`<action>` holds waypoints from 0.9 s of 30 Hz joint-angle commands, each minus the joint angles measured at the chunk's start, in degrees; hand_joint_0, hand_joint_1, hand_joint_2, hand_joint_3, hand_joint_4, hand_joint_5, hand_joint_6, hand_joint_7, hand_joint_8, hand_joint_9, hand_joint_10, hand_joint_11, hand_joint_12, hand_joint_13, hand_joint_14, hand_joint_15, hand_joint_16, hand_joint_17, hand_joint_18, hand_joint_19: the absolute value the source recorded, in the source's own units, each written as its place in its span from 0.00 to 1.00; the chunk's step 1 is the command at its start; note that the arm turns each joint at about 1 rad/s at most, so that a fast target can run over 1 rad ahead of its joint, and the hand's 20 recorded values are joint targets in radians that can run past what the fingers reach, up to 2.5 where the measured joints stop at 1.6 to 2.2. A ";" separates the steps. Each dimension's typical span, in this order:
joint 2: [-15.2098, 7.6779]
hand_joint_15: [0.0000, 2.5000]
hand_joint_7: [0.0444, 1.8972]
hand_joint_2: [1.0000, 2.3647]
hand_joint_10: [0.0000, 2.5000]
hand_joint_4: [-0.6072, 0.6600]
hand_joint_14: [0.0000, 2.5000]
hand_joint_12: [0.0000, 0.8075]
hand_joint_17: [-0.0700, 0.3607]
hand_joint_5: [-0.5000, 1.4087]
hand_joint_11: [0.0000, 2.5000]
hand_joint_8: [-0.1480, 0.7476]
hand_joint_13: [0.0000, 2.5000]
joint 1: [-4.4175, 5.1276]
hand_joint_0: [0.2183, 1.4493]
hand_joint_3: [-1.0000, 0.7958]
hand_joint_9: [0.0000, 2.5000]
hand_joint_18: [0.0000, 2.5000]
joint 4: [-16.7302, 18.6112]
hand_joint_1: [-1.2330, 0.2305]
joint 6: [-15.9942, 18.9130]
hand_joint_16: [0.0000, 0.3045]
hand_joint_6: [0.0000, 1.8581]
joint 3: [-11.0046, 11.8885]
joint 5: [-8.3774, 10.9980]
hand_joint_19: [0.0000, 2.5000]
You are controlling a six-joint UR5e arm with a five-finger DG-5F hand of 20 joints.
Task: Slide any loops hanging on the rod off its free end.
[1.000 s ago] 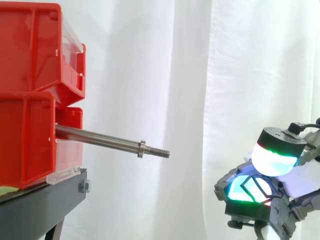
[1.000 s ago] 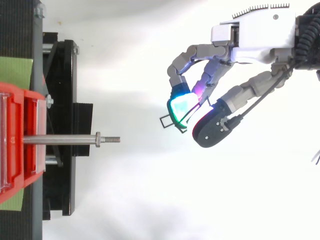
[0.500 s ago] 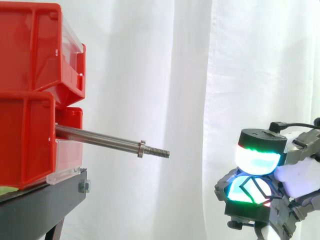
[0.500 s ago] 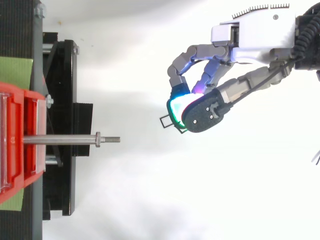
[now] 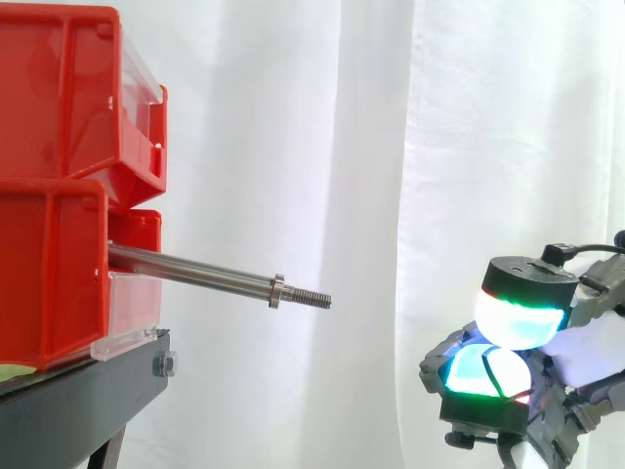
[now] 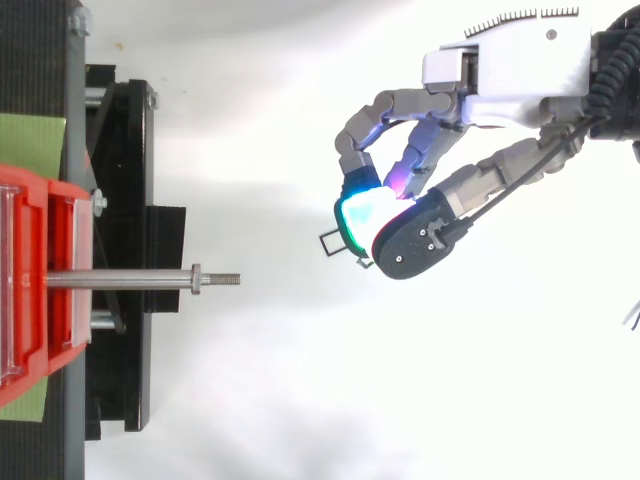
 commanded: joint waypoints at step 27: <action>0.00 0.06 0.71 0.02 0.00 0.46 0.00 0.33 0.38 0.17 0.13 0.50 0.35 -0.09 0.29 0.47 0.39 0.31 0.03 0.39 0.00 0.14 0.48 -0.01 0.00 0.13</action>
